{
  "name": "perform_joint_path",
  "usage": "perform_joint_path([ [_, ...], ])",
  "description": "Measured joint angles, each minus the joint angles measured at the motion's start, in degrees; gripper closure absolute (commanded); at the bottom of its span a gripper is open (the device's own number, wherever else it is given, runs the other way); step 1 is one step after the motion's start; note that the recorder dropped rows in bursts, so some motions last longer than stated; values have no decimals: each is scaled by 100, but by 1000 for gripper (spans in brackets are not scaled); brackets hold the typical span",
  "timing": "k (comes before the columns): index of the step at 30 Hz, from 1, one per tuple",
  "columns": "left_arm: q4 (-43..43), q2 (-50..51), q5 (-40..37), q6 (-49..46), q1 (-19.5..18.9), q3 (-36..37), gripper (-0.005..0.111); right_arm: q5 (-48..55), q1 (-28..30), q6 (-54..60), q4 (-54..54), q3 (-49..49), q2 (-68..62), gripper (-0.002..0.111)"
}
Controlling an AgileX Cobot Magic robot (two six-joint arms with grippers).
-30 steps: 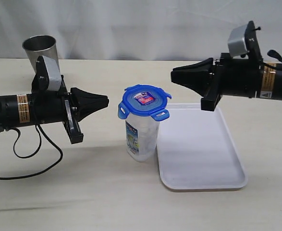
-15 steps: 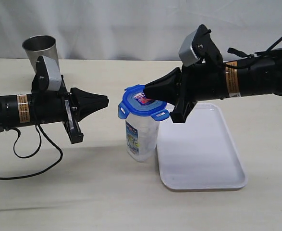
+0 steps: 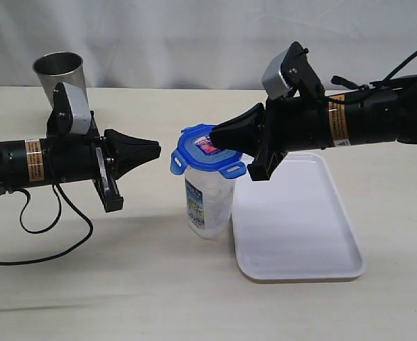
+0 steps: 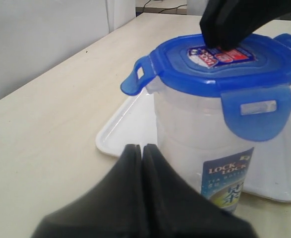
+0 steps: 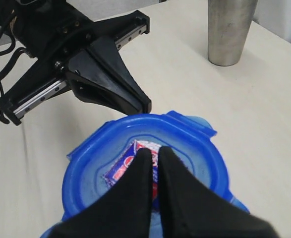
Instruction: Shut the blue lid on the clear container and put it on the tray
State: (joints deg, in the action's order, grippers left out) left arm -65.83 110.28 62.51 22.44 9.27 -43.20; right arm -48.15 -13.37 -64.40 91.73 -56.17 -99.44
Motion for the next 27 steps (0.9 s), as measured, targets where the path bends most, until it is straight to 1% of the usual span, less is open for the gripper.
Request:
perform_joint_path([
  [14, 64, 0, 12, 0, 0, 0, 107, 81, 0, -491, 460, -21, 147, 104],
  [27, 112, 0, 12, 0, 0, 0, 107, 195, 0, -550, 614, -32, 268, 104],
])
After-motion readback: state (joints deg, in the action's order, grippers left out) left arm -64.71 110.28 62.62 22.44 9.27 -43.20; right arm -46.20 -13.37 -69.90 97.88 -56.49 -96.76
